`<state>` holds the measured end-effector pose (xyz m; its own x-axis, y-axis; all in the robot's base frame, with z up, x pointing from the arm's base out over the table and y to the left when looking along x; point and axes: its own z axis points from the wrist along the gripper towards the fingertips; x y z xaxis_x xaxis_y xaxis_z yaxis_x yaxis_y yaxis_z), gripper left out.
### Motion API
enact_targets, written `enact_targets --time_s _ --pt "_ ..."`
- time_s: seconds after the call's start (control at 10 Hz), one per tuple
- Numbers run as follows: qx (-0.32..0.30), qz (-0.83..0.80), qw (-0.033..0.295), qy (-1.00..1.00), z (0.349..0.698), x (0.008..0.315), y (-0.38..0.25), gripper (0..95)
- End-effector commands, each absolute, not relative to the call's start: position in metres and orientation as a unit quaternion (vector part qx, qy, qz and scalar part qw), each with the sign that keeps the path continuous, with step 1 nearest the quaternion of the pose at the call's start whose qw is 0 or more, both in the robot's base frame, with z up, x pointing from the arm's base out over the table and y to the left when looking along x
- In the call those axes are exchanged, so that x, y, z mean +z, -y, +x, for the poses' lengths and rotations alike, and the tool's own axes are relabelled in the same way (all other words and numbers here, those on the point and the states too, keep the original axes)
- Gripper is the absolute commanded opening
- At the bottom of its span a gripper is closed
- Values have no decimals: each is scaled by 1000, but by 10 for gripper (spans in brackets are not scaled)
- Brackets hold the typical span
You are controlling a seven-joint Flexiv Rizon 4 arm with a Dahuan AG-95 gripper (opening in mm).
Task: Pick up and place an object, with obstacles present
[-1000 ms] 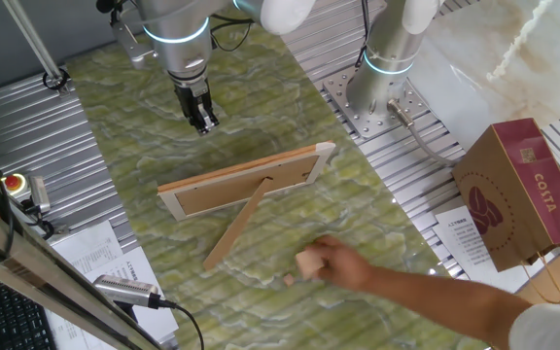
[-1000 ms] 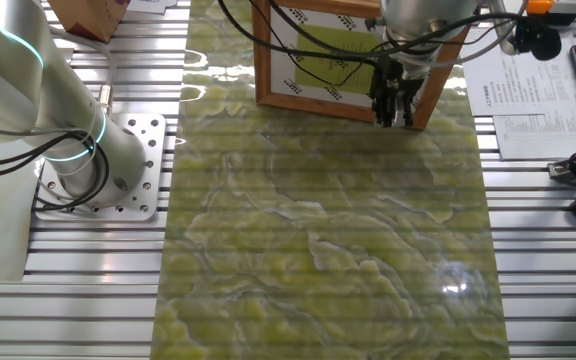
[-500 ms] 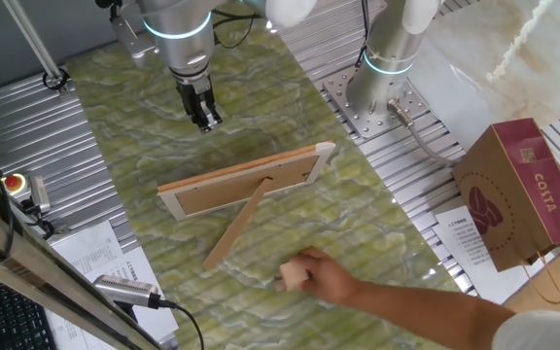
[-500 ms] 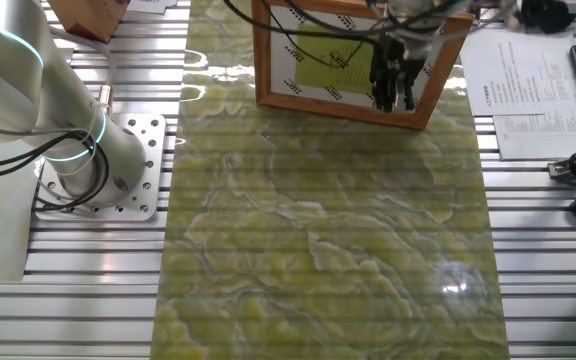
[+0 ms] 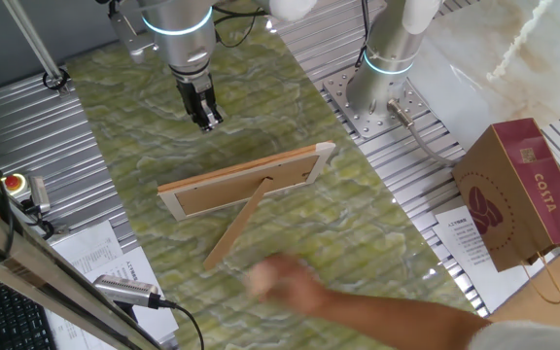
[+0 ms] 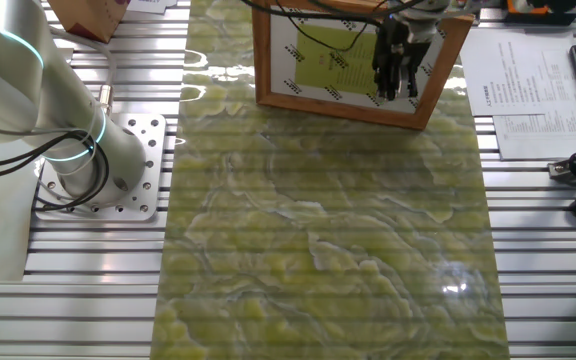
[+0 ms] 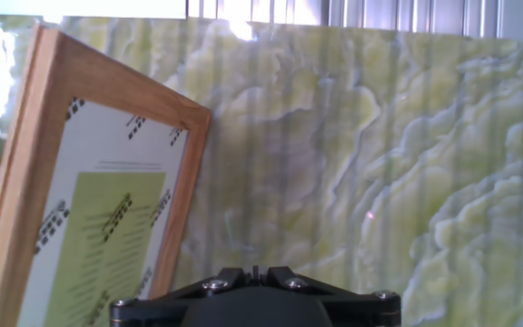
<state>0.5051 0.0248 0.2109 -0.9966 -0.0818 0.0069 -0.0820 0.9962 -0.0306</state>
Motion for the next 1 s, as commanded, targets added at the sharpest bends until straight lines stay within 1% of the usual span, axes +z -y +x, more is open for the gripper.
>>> enact_targets --time_s 0.1,0.5,1.0 --pt "29 74 5 997 503 212 -25 0" --pt "27 96 -2 995 503 215 -26 0" --pt "25 92 2 995 488 264 -59 0"
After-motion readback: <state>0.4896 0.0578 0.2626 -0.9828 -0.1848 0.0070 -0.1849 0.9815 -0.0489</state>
